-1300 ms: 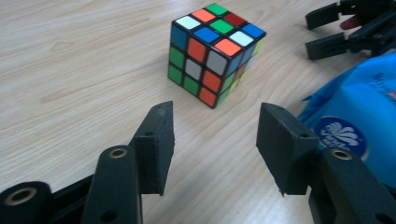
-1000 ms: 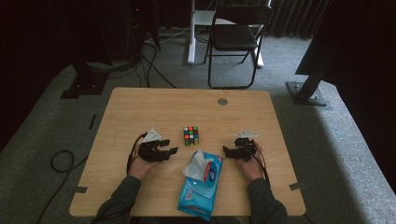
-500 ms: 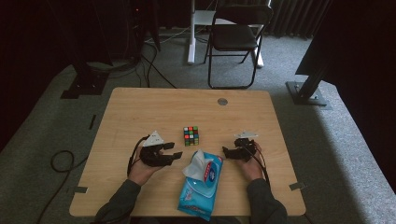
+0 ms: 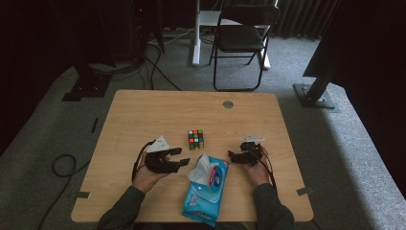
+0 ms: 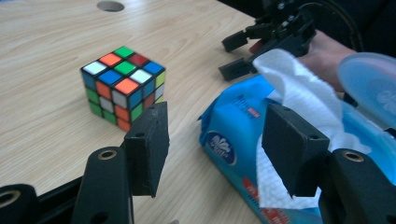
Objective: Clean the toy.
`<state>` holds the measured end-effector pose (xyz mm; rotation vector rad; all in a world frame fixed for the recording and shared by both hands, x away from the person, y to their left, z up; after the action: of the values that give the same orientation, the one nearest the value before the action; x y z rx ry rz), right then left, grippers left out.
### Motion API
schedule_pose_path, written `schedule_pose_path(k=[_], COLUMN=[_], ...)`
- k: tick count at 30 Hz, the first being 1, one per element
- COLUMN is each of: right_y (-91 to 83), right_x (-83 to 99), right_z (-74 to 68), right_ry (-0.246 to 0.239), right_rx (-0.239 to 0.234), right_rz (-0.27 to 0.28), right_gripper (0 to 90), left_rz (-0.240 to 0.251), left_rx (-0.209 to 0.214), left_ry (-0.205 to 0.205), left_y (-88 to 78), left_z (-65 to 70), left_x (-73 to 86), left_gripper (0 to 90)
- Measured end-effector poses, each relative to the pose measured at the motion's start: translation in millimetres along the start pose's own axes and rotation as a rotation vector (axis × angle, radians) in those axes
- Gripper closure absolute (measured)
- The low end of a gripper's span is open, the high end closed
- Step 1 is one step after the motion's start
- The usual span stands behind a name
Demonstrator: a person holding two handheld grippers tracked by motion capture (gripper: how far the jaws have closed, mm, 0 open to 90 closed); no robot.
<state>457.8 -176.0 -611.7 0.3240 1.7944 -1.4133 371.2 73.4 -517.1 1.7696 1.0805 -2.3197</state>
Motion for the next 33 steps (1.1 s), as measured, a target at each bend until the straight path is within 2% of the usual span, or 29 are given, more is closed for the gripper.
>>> schedule_pose_path(k=[9,16,19,23,28,33], right_y=[-0.1,-0.1,-0.1,-0.1,-0.1,-0.1], right_x=[0.1,0.1,0.1,0.1,0.1,0.1], right_z=[-0.2,-0.2,-0.2,-0.2,-0.2,-0.2], right_ry=[0.003,0.004,0.004,0.004,0.004,0.004], right_rx=[0.003,0.003,0.003,0.003,0.003,0.003], right_rz=[0.0,0.0,0.001,0.0,0.0,0.0], right_gripper=[12.9,12.9,12.9,12.9,12.9,12.9], left_rz=[-0.009,-0.007,-0.021,-0.04,-0.072,-0.093], left_rx=[0.05,0.105,0.117,0.127,0.144,0.165], left_ry=[0.057,0.075,0.089,0.089,0.086,0.109], left_y=[10.2,23.4,28.0,32.2,36.2,37.8], left_z=[18.9,33.4,38.2,40.9,43.9,49.5], left_x=[-7.0,-10.9,-10.0,-6.6,-1.9,1.0], left_gripper=[46.0,47.0,47.0,48.8,54.3,67.1])
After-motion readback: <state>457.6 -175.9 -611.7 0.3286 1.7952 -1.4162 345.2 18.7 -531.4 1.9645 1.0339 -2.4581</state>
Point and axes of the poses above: each handheld gripper's, and its own axes: y roughly forward along the jaws, x roughly out of its underside, z roughly to its right, the point moved 9 cm from there along y, roughly forward along the jaws, and after that the axes turned 3 degrees about y, right-handed, at the moved point
